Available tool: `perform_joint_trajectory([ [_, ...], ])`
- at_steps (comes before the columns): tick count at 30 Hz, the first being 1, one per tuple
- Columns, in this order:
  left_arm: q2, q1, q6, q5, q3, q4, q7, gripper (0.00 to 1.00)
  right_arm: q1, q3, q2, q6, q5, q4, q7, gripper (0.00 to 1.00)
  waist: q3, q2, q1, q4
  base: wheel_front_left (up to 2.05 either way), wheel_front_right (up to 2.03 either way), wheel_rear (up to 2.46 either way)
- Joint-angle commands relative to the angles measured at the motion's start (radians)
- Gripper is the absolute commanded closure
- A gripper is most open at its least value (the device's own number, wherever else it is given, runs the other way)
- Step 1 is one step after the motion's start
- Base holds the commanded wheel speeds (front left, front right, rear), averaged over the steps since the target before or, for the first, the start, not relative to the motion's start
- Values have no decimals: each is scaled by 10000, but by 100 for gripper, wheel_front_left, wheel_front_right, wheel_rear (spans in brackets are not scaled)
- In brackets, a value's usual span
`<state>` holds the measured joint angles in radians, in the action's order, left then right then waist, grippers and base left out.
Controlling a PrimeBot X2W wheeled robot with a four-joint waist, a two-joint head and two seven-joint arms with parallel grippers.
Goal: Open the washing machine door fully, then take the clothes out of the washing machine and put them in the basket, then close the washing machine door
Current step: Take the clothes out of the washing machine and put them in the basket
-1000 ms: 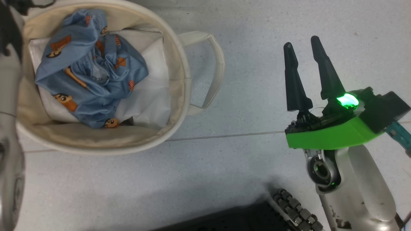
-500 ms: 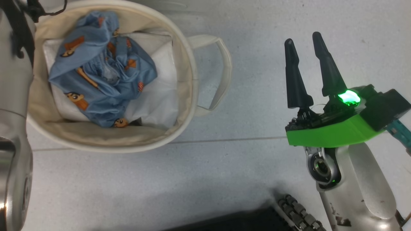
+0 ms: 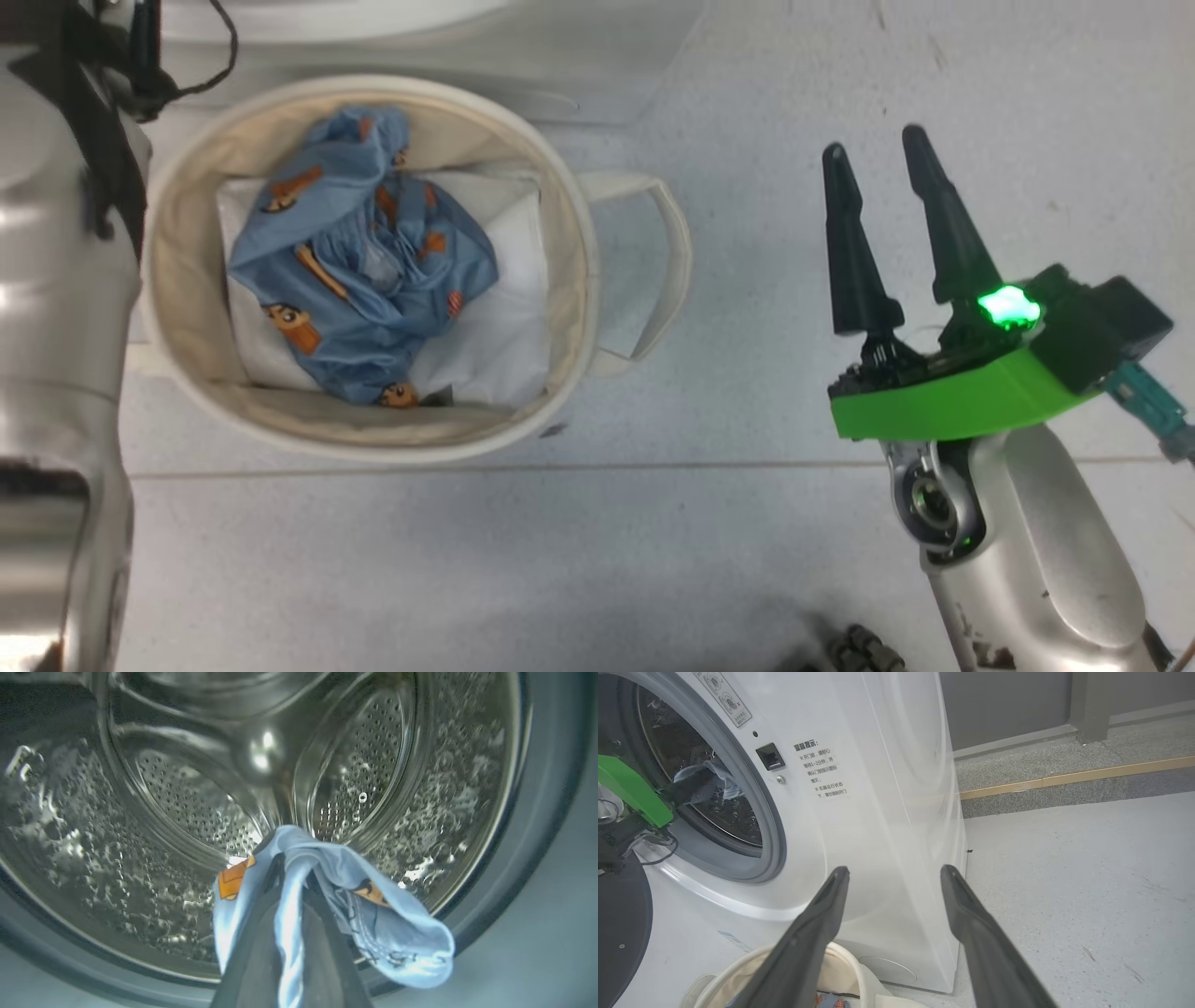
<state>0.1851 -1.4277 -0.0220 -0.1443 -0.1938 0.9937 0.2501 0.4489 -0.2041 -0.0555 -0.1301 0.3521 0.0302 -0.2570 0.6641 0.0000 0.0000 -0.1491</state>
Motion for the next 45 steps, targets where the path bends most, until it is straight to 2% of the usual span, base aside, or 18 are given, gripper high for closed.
perform_joint_trajectory([
  [1, 383, 65, -125, -90, 196, -816, 108, 100, -425, -135, 53, -6, -74, -214, -48, 0, -377, 0, 0, 125, 0, 0, 0],
  [6, 390, 1545, -276, -154, 493, -2873, 113, 100, -638, -89, 53, -6, -92, -31, -48, 0, -1098, 0, 0, 232, 0, 0, 0],
  [12, 233, 3307, -218, -418, 935, -4671, 114, 100, -903, -132, 53, -6, -124, 165, -48, 0, -2006, 0, 0, 318, 0, 0, 0],
  [20, -508, 5199, 131, -1258, 1602, -6896, 115, 100, -1329, -244, 53, -6, -74, 508, -48, 0, -3189, 0, 0, 432, 0, 0, 0],
  [28, -941, 7250, -5, -1712, 2048, -9254, 116, 100, -1810, -354, 53, -6, 157, 699, -48, 0, -4292, 0, 0, 242, 0, 0, 0],
  [39, -1203, 8628, -389, -1495, 1908, -12325, 116, 100, -2125, -405, 53, -6, 48, 805, -48, 0, -4655, 0, 0, 271, 0, 0, 0],
  [45, -1270, 9041, -597, -1289, 1359, -13204, 114, 100, -2170, -492, 53, -6, 30, 820, -48, 0, -4697, 0, 0, 363, 0, 0, 0],
])
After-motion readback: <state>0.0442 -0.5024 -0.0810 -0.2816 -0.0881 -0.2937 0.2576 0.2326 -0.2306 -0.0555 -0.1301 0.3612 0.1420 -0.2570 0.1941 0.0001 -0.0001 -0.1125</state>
